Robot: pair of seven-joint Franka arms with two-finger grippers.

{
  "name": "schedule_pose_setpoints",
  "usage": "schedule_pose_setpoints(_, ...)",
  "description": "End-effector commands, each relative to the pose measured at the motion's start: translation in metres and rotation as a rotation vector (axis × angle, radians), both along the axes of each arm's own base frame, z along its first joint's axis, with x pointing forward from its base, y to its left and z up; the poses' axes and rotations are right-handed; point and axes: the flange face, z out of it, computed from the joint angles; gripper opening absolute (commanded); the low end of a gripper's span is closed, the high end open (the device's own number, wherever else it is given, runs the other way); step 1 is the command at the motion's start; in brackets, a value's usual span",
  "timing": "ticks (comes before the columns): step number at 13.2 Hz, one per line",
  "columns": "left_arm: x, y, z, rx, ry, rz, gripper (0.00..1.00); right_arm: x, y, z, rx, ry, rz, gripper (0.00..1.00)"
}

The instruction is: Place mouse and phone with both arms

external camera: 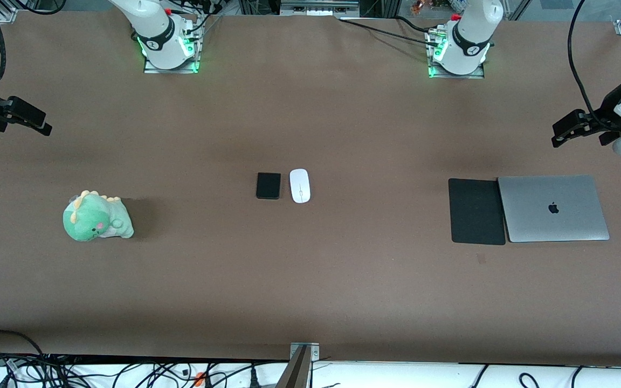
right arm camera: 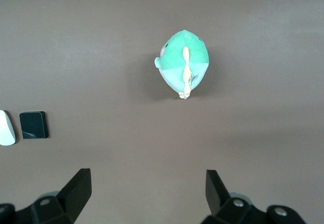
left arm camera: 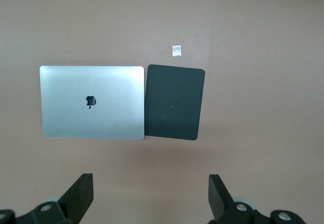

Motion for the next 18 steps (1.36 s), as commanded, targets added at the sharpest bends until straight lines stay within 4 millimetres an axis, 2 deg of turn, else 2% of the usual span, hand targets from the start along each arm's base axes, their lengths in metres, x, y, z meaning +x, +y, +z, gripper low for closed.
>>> schedule_pose_setpoints(1, 0.001, -0.003, 0.006, -0.008, -0.001, 0.014, 1.00, -0.001, 0.002, 0.005, 0.000, 0.006, -0.004, 1.00)
schedule_pose_setpoints(5, 0.005, -0.013, 0.001, -0.085, -0.017, 0.077, 1.00, -0.001, 0.002, 0.005, 0.000, 0.006, -0.002, 1.00)
schedule_pose_setpoints(11, 0.021, -0.081, -0.023, -0.146, -0.014, 0.151, 1.00, -0.001, 0.002, 0.004, 0.001, 0.010, 0.001, 1.00)
schedule_pose_setpoints(15, 0.038, -0.154, -0.060, -0.171, -0.016, 0.232, 1.00, -0.001, 0.001, 0.004, 0.001, 0.010, -0.001, 1.00)
schedule_pose_setpoints(18, 0.045, -0.226, -0.100, -0.203, -0.030, 0.243, 1.00, -0.001, 0.001, 0.004, 0.001, 0.012, 0.000, 1.00)
